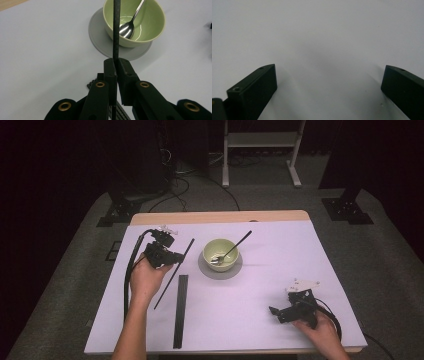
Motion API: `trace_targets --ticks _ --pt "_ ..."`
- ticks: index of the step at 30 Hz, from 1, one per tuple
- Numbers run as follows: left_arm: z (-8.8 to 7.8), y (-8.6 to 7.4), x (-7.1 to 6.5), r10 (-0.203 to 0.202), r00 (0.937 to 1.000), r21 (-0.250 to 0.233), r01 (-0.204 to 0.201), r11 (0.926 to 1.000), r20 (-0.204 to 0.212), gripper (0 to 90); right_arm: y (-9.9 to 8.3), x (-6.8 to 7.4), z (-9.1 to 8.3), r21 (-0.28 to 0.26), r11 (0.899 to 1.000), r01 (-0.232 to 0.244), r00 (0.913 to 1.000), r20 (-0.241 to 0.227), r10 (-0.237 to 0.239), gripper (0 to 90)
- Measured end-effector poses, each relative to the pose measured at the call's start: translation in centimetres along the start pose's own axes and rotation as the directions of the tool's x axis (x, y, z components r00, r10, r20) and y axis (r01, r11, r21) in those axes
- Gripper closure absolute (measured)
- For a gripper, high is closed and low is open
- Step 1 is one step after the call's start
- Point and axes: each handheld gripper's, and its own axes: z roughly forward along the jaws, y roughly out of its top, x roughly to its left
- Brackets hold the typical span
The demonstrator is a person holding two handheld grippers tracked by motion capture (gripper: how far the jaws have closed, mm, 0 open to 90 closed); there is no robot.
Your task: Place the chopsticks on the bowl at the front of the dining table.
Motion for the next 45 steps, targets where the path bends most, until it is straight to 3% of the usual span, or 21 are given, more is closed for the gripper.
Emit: trace_targets --ticks 19,28,45 --pt "1.5 2.1 -0.7 0.009 0.9993 0.004 -0.009 1.0 0.036 85.7 0.0 0.0 0.0 0.0 1.0 0.0 1.0 0.0 0.0 0.0" --pt "2.7 3.3 -1.1 0.018 0.9991 0.017 -0.018 0.9997 0.038 85.7 0.0 0.0 0.0 0.0 1.0 0.0 1.0 0.0 0.0 0.0" --pt "4.9 5.9 -2.0 0.026 0.9965 0.032 -0.029 0.9991 0.079 85.7 0.0 0.0 0.0 0.0 1.0 0.0 1.0 0.0 0.0 0.0"
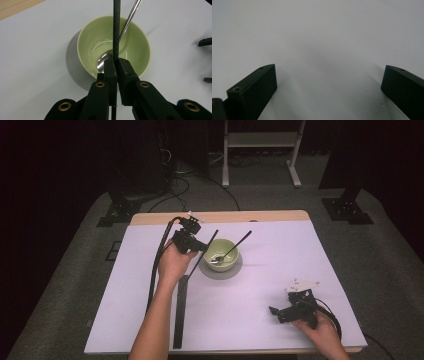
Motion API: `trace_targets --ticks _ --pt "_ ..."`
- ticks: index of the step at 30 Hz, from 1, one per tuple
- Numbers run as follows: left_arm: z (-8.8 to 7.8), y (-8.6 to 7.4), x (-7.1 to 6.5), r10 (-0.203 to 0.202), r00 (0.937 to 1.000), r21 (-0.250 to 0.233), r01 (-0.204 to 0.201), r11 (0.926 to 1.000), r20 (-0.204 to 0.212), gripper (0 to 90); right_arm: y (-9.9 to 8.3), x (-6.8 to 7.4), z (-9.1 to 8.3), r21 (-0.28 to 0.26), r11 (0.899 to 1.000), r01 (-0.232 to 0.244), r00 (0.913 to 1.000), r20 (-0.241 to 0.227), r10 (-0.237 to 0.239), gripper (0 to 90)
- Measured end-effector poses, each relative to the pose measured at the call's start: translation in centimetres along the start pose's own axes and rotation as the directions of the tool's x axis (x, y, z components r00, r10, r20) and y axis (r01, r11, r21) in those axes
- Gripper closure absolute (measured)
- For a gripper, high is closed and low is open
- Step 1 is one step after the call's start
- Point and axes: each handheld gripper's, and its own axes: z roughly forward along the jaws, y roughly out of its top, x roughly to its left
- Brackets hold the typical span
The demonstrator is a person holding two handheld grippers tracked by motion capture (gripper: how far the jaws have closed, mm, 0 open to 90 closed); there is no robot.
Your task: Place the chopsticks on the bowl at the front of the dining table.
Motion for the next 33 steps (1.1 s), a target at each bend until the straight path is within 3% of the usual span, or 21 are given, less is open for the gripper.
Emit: trace_targets --ticks 10,23,33 --pt "0.7 1.4 -0.1 -0.014 0.9997 -0.008 0.014 0.9999 0.02 85.7 0.0 0.0 0.0 0.0 1.0 0.0 1.0 -0.001 0.0 0.0" --pt "2.7 3.6 -0.3 -0.012 0.9992 0.019 0.011 0.9997 0.038 85.7 0.0 0.0 0.0 0.0 1.0 0.0 1.0 0.0 0.0 0.0" --pt "4.0 4.4 -0.2 -0.022 0.9986 0.036 0.02 0.9992 0.047 85.7 0.0 0.0 0.0 -0.001 1.0 0.0 1.0 0.0 0.0 0.0"
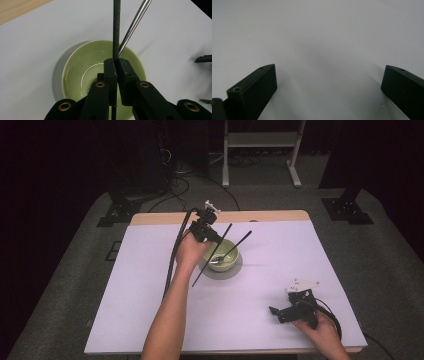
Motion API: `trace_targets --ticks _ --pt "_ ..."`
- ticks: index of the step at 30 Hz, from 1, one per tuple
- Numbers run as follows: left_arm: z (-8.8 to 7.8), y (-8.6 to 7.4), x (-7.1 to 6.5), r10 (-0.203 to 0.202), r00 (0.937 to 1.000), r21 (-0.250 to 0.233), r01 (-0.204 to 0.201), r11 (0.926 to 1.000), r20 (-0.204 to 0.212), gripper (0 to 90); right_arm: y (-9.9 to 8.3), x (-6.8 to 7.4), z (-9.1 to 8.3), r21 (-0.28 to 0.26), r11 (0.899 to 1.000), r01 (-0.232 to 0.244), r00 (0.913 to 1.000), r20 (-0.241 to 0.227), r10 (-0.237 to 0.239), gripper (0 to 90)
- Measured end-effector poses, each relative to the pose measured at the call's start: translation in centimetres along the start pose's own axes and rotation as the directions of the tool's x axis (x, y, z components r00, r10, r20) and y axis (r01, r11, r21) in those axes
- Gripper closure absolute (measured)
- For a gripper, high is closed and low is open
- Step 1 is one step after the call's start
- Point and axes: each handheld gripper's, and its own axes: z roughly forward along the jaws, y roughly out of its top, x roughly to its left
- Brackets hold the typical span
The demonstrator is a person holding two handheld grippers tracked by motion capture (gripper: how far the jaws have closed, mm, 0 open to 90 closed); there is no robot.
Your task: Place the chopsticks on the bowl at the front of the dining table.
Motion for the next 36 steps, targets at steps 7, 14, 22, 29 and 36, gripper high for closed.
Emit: trace_targets --ticks 7,14,22,29,36 --pt "0.8 0.5 0.2 -0.008 1.0 0.007 0.008 0.9999 0.004 85.7 0.0 0.0 0.0 0.001 1.0 -0.001 1.0 0.0 0.001 0.0" --pt "1.3 1.0 0.2 -0.02 0.9998 0.002 0.02 0.9998 0.004 85.7 0.0 0.0 0.0 0.0 1.0 -0.001 1.0 0.0 0.001 0.0" --pt "2.1 1.2 0.5 -0.028 0.9995 0.012 0.028 0.9995 0.011 85.6 0.0 0.0 0.0 0.001 1.0 -0.002 1.0 -0.001 0.002 0.0" --pt "2.8 1.3 0.7 -0.037 0.9993 0.026 0.036 0.999 0.011 85.6 0.0 0.0 0.0 0.0 1.0 -0.001 1.0 -0.001 0.001 0.0" --pt "3.3 1.3 0.8 -0.045 0.999 0.032 0.044 0.9985 0.009 85.6 0.0 0.0 0.0 0.0 1.0 -0.001 1.0 0.0 0.001 0.0"
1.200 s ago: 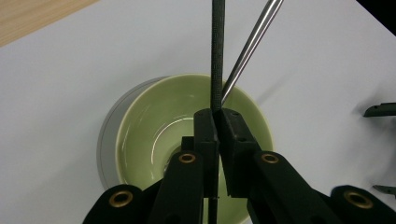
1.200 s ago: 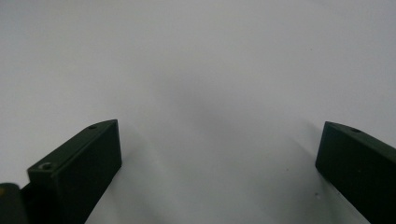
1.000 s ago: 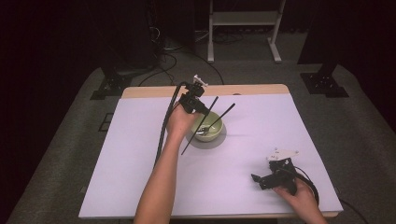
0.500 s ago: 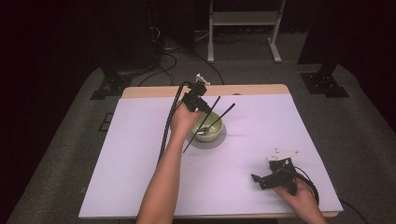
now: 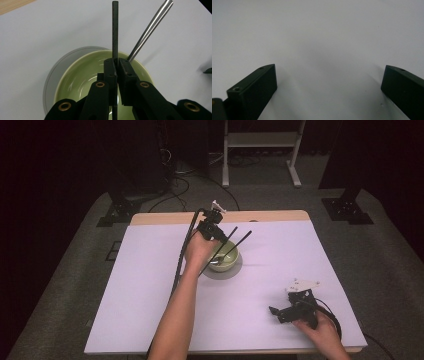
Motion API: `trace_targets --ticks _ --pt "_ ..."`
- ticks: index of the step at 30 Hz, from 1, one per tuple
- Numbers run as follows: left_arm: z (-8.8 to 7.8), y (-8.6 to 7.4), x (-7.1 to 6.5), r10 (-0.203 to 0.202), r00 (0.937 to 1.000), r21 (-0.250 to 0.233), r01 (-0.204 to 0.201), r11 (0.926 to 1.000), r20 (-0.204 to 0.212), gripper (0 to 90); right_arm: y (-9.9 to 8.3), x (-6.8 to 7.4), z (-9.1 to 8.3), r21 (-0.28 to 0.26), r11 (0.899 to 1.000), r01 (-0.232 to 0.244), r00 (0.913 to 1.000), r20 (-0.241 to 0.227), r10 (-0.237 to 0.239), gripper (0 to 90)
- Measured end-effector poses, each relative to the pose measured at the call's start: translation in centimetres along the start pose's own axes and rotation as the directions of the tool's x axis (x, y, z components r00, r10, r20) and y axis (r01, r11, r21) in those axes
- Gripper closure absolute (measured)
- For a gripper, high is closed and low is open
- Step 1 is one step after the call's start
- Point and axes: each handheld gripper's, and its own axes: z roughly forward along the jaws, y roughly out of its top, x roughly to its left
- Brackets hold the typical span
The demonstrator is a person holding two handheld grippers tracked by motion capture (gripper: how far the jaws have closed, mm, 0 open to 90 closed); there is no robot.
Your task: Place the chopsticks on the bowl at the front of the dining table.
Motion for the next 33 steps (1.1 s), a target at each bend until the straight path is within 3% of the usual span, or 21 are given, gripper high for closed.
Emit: trace_targets --ticks 17,33 --pt "1.3 0.0 0.3 -0.015 0.9999 0.029 0.015 0.9995 -0.002 85.5 0.0 0.0 0.0 -0.001 1.0 0.001 1.0 0.0 -0.001 0.0" --pt "1.4 -0.1 1.0 -0.036 0.9991 0.014 0.037 0.9992 -0.02 84.9 0.0 0.0 0.0 -0.001 1.0 0.001 1.0 0.0 -0.001 0.0"
